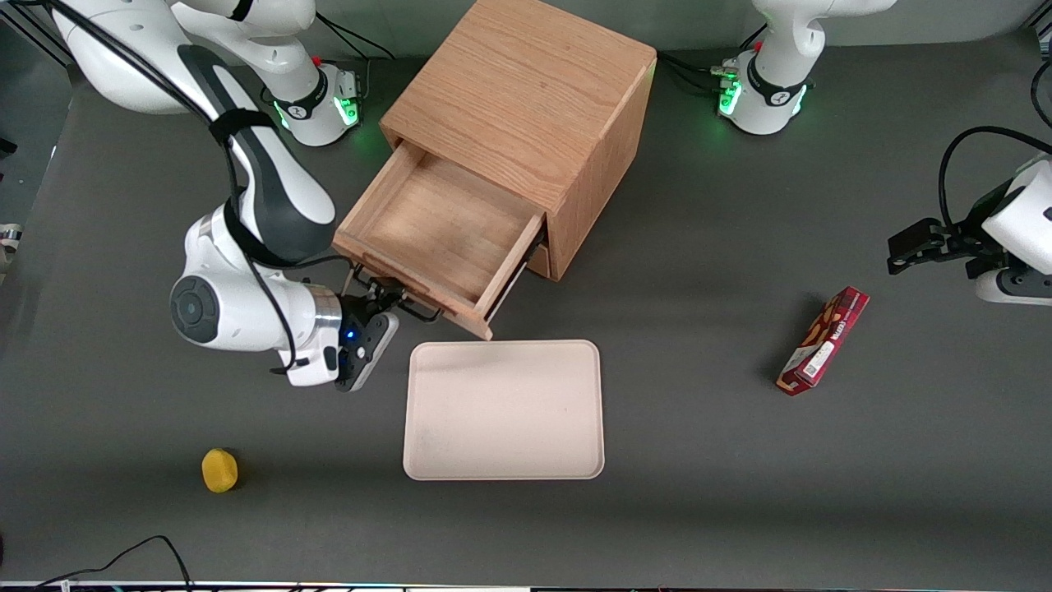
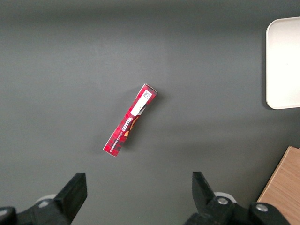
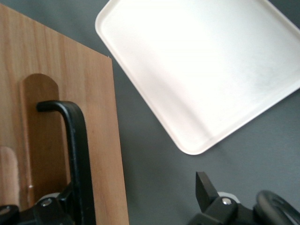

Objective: Open upper drawer
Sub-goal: 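Pull the handle outward with the right gripper, sliding the drawer open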

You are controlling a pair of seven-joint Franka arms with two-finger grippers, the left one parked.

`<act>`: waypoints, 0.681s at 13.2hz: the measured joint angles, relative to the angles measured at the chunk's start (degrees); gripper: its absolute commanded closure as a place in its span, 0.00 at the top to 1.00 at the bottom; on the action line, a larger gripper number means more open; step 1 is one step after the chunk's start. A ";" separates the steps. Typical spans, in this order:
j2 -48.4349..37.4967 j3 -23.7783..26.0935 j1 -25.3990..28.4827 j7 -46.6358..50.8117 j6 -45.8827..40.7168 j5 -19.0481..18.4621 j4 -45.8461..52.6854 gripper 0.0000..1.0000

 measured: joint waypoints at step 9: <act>4.90 -1.36 0.23 -2.25 -6.17 -2.30 7.70 1.00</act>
